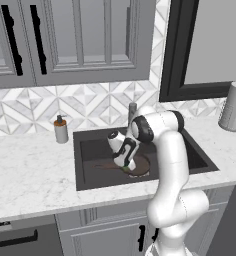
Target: Pick the pan and sponge and place them into the sink. Then turn on the water.
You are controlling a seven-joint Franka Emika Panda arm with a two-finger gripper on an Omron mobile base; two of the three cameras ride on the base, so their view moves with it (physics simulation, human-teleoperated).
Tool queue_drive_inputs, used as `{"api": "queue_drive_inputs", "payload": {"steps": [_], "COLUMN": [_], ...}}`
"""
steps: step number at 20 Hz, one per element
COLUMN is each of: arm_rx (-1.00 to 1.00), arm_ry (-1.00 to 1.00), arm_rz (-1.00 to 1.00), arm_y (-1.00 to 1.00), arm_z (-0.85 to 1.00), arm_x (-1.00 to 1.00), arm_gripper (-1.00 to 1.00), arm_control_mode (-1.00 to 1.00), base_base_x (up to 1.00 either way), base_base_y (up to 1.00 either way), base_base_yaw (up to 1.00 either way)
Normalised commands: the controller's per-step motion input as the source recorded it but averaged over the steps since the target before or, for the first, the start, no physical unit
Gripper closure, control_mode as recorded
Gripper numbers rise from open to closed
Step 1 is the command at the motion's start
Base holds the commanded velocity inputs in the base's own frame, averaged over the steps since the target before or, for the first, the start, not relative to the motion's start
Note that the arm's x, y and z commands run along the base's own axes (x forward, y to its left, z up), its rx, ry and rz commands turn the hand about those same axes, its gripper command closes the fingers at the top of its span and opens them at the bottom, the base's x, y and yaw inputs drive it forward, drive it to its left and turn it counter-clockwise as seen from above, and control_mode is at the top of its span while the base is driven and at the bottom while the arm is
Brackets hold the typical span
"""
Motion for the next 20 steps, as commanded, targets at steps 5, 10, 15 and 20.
{"api": "queue_drive_inputs", "payload": {"steps": [5,10,15,20], "arm_rx": [0.00,0.00,0.01,0.00], "arm_ry": [-0.14,-0.21,-0.23,-0.13], "arm_rz": [0.00,0.01,0.02,0.02], "arm_y": [-0.08,-0.18,-0.04,0.23], "arm_z": [0.00,0.00,0.21,0.43], "arm_x": [0.00,0.01,-0.08,-0.38], "arm_gripper": [-1.00,-1.00,-1.00,-1.00], "arm_control_mode": [-1.00,-1.00,-1.00,-1.00], "base_base_x": [0.00,0.00,0.00,0.00], "base_base_y": [0.00,0.00,0.00,0.00], "base_base_yaw": [0.00,0.00,0.00,0.00]}}
